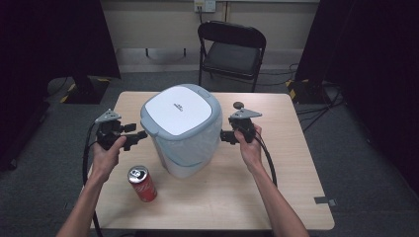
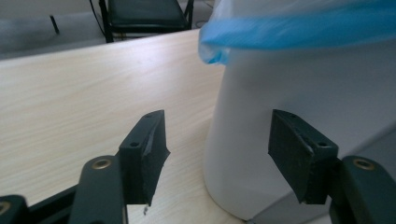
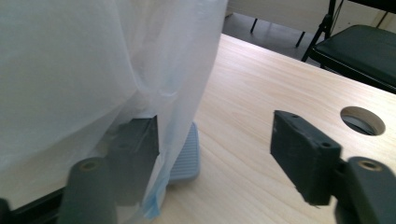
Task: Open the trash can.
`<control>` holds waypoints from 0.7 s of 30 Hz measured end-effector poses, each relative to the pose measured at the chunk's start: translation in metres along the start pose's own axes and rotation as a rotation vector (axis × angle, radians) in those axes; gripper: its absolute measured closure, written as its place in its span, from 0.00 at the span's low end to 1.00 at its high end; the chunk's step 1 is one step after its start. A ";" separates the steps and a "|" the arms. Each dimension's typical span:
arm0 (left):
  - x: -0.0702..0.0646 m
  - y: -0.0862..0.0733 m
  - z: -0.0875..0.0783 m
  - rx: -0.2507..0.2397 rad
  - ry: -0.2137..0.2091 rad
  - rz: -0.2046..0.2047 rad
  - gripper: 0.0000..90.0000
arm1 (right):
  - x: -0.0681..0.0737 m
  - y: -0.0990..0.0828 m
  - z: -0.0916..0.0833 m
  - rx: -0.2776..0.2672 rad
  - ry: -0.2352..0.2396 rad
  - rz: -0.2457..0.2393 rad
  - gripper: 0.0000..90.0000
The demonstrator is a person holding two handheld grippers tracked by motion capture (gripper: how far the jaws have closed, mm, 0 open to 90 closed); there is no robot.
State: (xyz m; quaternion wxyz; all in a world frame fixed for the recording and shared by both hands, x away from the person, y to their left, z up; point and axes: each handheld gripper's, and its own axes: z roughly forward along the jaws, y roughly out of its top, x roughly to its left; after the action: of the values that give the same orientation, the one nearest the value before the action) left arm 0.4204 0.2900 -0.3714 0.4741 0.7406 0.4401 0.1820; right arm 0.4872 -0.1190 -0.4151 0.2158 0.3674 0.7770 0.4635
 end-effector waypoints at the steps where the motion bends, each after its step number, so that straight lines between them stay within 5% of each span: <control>1: -0.005 0.002 -0.004 0.001 -0.012 0.012 0.42 | 0.000 0.001 0.002 -0.007 -0.010 -0.006 0.39; 11: -0.010 0.012 0.002 0.010 0.028 0.034 0.59 | 0.010 -0.002 -0.003 -0.016 0.040 0.009 0.68; 21: -0.015 0.031 0.020 0.062 0.068 0.058 0.72 | 0.038 -0.018 -0.042 0.012 0.021 -0.022 0.68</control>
State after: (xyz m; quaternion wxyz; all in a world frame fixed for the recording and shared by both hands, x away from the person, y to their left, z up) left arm 0.4407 0.2622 -0.3523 0.4303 0.7607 0.4397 0.2069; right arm 0.4280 -0.1191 -0.4110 0.2104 0.3554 0.7859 0.4602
